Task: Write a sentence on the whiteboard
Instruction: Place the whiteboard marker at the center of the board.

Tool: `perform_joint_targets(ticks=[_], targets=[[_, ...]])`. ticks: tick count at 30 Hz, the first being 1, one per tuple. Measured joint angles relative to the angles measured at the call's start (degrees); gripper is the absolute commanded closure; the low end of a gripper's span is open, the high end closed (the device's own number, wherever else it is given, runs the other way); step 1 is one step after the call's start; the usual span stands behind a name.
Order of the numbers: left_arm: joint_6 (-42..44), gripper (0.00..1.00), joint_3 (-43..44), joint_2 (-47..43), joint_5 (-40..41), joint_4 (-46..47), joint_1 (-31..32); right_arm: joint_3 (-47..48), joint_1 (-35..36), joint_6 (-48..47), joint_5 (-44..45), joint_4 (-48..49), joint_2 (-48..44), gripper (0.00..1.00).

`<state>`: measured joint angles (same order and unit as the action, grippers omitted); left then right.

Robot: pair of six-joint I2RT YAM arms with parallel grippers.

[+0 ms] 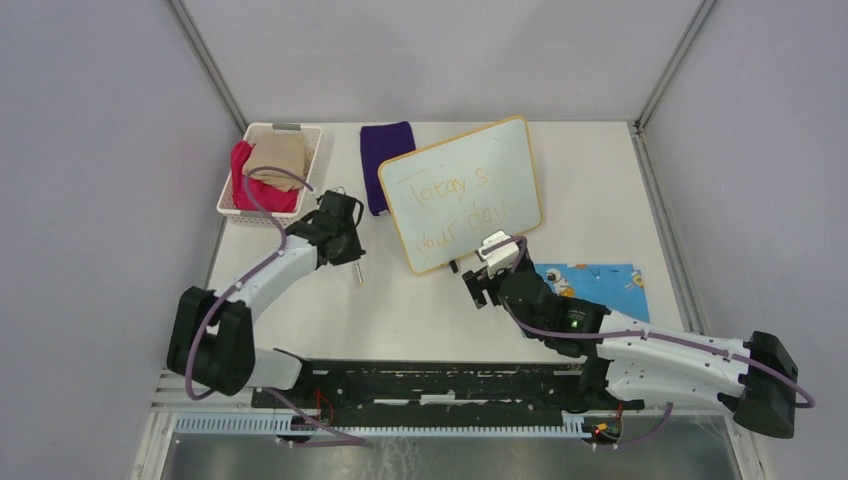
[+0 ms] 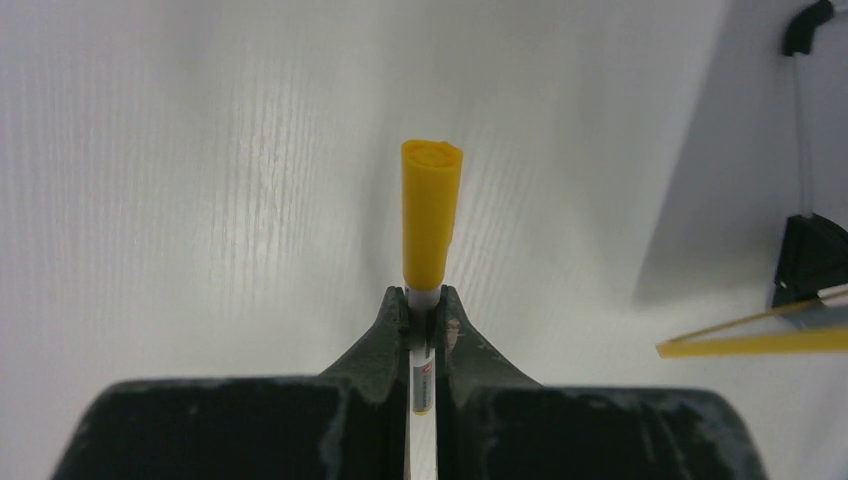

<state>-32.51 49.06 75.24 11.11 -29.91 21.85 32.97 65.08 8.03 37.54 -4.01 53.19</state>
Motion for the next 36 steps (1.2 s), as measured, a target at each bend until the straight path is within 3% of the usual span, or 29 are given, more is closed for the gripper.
perform_joint_targets(ticks=[4, 13, 25, 36], targets=[[0.0, 0.98, 0.1, 7.2, -3.6, 3.3, -3.3, -1.4, -1.5, 0.0, -1.0, 0.7, -1.0, 0.16], [0.0, 0.98, 0.1, 12.3, -6.8, 7.8, -4.4, -4.3, -2.8, 0.0, -2.8, 3.5, -3.3, 0.2], [0.0, 0.87, 1.4, 17.3, -9.2, 8.2, -5.7, -4.3, -3.3, 0.3, -4.3, 4.3, -1.7, 0.2], [0.1, 0.71, 1.6, 17.7, -8.7, 8.2, -5.7, -4.2, -3.3, 1.6, -4.8, 3.5, -2.3, 0.2]])
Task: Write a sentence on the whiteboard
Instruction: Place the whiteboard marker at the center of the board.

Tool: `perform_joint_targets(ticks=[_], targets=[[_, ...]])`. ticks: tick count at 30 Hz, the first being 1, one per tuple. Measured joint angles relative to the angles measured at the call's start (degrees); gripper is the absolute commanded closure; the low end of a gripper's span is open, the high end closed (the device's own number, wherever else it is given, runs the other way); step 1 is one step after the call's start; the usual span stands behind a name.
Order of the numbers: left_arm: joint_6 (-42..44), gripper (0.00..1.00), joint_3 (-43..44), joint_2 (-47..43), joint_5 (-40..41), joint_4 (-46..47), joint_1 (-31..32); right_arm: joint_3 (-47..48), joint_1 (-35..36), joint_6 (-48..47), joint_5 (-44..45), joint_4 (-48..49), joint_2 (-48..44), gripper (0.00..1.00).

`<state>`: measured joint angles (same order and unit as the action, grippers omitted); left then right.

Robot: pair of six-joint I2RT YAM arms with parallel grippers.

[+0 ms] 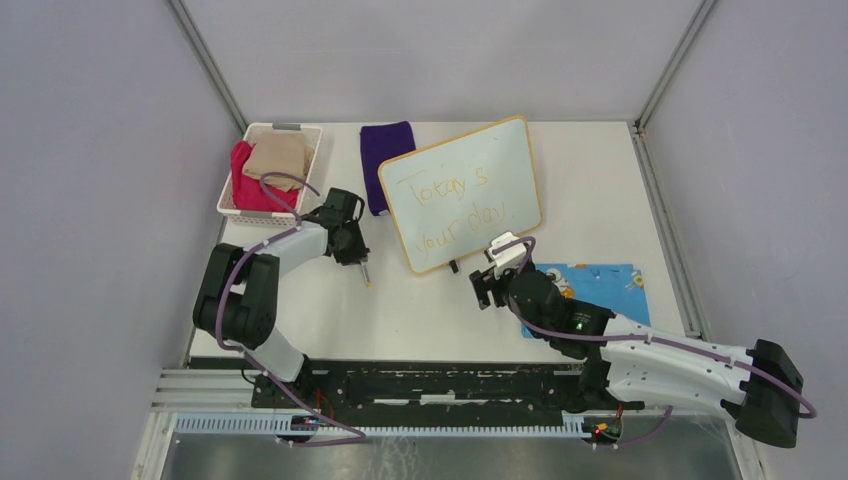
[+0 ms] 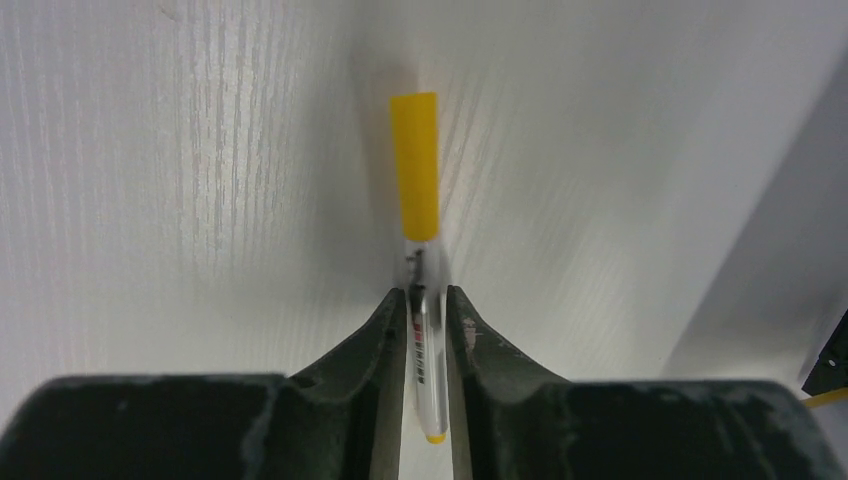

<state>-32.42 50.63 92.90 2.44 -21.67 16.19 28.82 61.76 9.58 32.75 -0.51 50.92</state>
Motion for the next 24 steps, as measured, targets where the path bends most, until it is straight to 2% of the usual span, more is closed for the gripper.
perform_joint_targets(ticks=[8, 12, 15, 24], targets=[[0.0, 0.64, 0.2, 0.3, -0.1, 1.2, 0.0, 0.8, 0.0, 1.1, 0.0, -2.4, -1.6, 0.19], [0.0, 0.63, 0.2, 0.3, -0.2, 1.3, 0.0, 0.8, 0.0, 2.2, -0.3, -2.6, -3.8, 0.15], [0.0, 0.62, 0.2, 0.2, -0.1, 1.4, 0.0, 0.3, 0.0, 3.1, -0.8, -1.8, -5.7, 0.02], [0.0, 0.59, -0.3, -1.9, 0.0, 1.0, 0.0, -0.5, 0.0, 5.2, -0.1, -1.9, -7.1, 0.02]])
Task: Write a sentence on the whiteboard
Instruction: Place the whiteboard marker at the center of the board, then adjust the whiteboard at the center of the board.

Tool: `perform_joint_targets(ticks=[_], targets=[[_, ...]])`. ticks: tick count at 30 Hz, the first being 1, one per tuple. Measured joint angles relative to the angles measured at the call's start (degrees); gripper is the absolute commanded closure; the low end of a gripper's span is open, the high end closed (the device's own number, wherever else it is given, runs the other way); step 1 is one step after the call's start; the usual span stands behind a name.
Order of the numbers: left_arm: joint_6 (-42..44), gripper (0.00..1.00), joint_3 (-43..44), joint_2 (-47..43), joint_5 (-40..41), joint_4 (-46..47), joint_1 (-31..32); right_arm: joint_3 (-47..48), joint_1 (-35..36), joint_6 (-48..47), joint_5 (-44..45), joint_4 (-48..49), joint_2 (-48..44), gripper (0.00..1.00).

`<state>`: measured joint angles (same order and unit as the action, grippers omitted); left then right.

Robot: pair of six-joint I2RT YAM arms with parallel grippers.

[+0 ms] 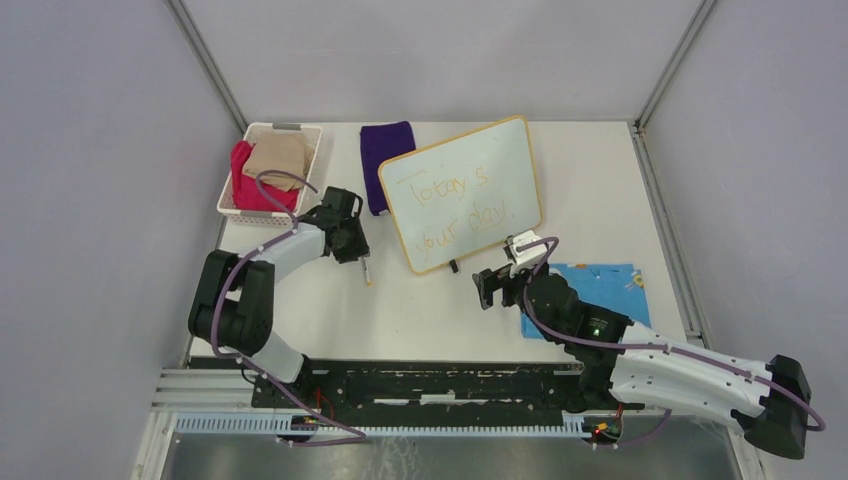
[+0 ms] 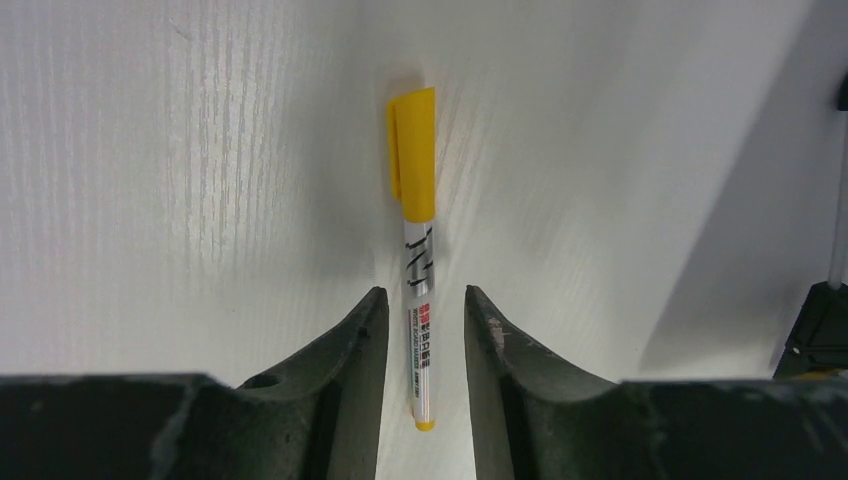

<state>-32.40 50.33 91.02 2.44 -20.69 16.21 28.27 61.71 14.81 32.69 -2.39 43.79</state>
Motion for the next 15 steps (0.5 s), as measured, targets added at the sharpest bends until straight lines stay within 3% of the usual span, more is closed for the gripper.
perform_joint_targets(ticks=[6, 8, 10, 15], targets=[[0.0, 0.45, -0.9, -5.5, 0.4, 0.0, 0.4, -1.1, -0.9, -0.6, 0.9, -0.1, -1.3, 0.02], [0.1, 0.25, -1.4, -8.2, 0.6, 0.0, 0.7, -1.1, -1.0, -1.3, 0.7, -0.1, 0.1, 0.02], [0.2, 0.16, -2.1, -11.8, 1.3, -0.1, 1.4, -0.8, -1.2, -2.3, 0.3, -0.3, 2.2, 0.02], [1.3, 0.14, -2.4, -22.3, 3.5, 0.0, 3.8, -0.5, -4.0, -4.5, -4.2, -0.2, 9.0, 0.07]])
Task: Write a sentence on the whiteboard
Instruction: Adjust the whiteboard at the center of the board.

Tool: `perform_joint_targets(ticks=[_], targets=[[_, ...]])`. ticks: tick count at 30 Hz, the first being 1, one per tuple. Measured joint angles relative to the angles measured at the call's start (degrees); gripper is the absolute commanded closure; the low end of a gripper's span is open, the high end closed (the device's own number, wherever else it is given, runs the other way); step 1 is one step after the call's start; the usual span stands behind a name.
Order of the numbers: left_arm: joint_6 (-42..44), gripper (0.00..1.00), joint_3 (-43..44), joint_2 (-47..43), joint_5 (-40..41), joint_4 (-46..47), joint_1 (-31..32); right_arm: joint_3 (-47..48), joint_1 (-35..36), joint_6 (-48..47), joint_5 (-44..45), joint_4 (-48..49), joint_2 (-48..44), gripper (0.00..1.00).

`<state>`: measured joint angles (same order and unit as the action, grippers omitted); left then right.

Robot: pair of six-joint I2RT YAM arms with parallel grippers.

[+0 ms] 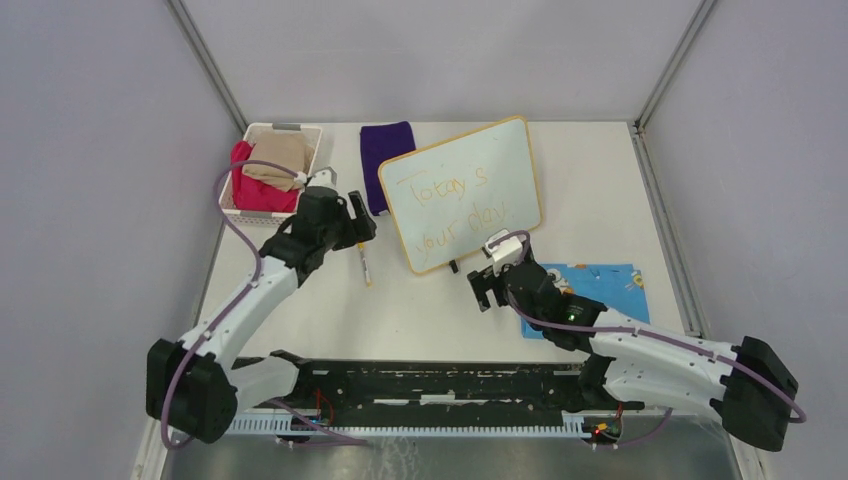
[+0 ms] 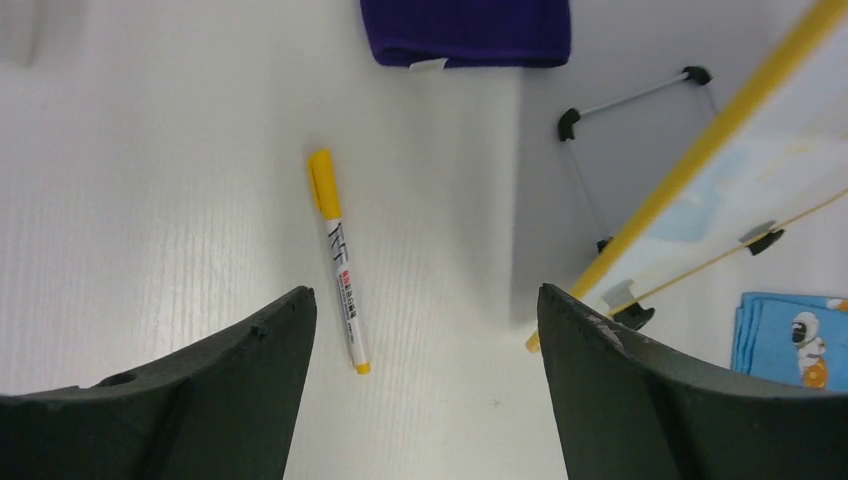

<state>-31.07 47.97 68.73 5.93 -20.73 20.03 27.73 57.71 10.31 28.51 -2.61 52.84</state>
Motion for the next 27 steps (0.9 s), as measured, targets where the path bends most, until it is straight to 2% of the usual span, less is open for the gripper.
perform_joint_targets(ticks=[4, 9, 18, 22, 27], targets=[[1.6, 0.16, -0.3, -8.2, 3.3, 0.6, 1.6, -0.6, -4.1, -0.2, -5.6, 2.9, 4.6, 0.17], [2.4, 0.17, -3.1, -16.3, 7.7, 1.6, 4.8, -0.9, -5.0, -0.2, -10.8, 8.2, 13.0, 0.23], [3.5, 0.19, -3.9, -20.0, 11.3, 1.6, 8.8, 3.2, -6.0, 0.3, -14.2, 13.8, 27.8, 0.37], [3.5, 0.19, -3.9, -20.3, 12.4, 1.6, 10.1, 7.0, -6.2, 0.3, -14.6, 15.8, 32.4, 0.4], [3.5, 0.19, -3.9, -22.4, 14.9, 1.6, 12.0, 10.8, -6.3, 0.6, -14.6, 17.8, 37.2, 0.49]])
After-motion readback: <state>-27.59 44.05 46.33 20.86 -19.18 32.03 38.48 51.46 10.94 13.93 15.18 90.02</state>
